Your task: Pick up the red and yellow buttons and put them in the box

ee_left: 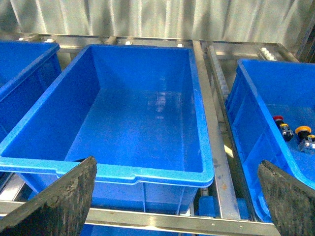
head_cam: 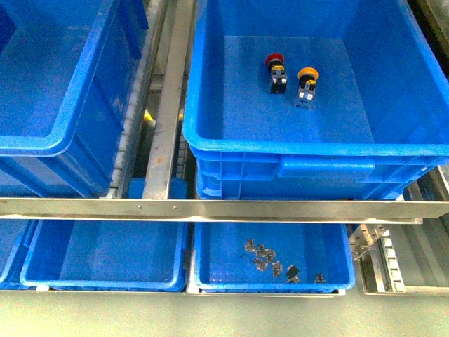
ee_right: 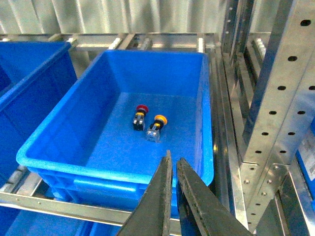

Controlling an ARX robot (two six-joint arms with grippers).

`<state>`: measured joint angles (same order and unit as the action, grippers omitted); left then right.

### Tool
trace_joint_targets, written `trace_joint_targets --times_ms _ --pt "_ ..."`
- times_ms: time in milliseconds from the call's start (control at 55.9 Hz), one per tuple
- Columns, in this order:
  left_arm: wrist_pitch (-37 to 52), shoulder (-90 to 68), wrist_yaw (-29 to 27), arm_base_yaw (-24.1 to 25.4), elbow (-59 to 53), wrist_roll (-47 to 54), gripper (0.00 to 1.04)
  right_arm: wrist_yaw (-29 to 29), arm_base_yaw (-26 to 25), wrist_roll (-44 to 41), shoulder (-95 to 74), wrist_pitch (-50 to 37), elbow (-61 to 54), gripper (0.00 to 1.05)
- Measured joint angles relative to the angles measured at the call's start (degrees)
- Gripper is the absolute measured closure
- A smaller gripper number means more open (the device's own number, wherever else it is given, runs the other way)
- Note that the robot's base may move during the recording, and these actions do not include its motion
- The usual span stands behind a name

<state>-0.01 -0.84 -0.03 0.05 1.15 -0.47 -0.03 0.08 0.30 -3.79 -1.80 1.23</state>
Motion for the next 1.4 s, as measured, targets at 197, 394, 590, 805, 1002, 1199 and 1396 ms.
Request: trace_joint_targets --times_ms 197,394,590,805,1002,1199,1396 --pt "0.0 0.0 0.0 0.0 0.0 0.0 0.08 0.2 0.0 0.0 3.4 1.7 0.0 1.01" --pt "0.0 0.0 0.0 0.0 0.0 0.0 0.08 0.2 0.0 -0.1 3.5 1.7 0.0 0.84" --pt "0.0 0.0 0.0 0.0 0.0 0.0 0.08 0.2 0.0 -0.1 3.5 1.7 0.0 0.47" --pt "0.0 0.0 0.0 0.0 0.0 0.0 0.08 0.2 0.0 -0.1 3.5 1.7 0.0 0.09" --pt "0.0 0.0 0.0 0.0 0.0 0.0 0.08 0.2 0.0 -0.1 3.5 1.7 0.0 0.07" --pt "0.0 0.0 0.0 0.0 0.0 0.0 0.08 0.2 0.0 -0.1 3.5 1.7 0.0 0.07" --pt "0.0 0.0 0.0 0.0 0.0 0.0 0.08 0.2 0.0 -0.1 3.5 1.7 0.0 0.07"
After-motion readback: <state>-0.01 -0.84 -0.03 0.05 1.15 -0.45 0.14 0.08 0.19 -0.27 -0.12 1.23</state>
